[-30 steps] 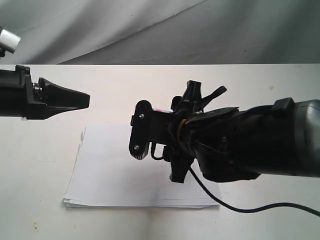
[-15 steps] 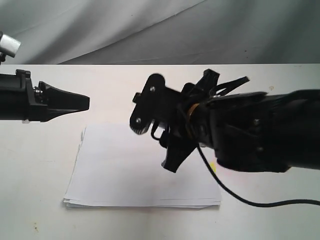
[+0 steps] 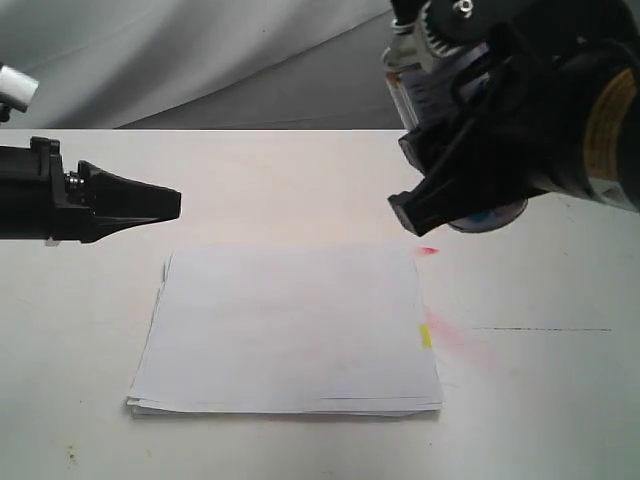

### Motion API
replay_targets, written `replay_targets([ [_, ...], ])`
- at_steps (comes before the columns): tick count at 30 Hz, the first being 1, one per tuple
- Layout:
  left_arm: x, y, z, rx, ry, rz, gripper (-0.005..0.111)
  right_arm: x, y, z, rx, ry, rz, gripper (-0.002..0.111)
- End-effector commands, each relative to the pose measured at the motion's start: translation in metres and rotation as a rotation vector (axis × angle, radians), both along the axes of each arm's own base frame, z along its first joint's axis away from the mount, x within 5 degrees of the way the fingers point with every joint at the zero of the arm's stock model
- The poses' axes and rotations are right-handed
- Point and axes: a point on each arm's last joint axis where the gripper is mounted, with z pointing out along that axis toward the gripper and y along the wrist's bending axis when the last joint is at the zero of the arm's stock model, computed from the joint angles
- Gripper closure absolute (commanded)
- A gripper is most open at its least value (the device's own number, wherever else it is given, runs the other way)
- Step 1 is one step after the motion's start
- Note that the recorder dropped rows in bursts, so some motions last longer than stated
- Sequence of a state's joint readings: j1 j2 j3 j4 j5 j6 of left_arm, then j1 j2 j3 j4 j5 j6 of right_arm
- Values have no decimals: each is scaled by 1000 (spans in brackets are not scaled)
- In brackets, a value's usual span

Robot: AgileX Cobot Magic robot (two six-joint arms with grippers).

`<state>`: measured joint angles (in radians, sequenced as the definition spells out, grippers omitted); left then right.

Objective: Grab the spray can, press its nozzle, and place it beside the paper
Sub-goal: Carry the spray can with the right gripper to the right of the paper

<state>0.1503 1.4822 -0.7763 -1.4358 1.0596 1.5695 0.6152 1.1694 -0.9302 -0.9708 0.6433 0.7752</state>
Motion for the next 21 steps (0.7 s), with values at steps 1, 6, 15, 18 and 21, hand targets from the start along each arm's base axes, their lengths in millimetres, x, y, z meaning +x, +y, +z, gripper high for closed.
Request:
replay_targets([
  [1, -7, -3, 3, -36, 3, -59, 107, -5, -24, -26, 111, 20, -65, 108],
  [6, -7, -3, 3, -37, 3, -57, 107, -3, -35, -55, 282, 7, 38, 108],
  [15, -7, -3, 3, -36, 1, -58, 107, 4, -47, -49, 328, -53, 55, 108],
  [18, -7, -3, 3, -36, 1, -58, 107, 4, -46, -49, 307, -61, 78, 108],
  [21, -7, -3, 3, -36, 1, -58, 107, 5, -48, -46, 313, -84, 103, 108],
])
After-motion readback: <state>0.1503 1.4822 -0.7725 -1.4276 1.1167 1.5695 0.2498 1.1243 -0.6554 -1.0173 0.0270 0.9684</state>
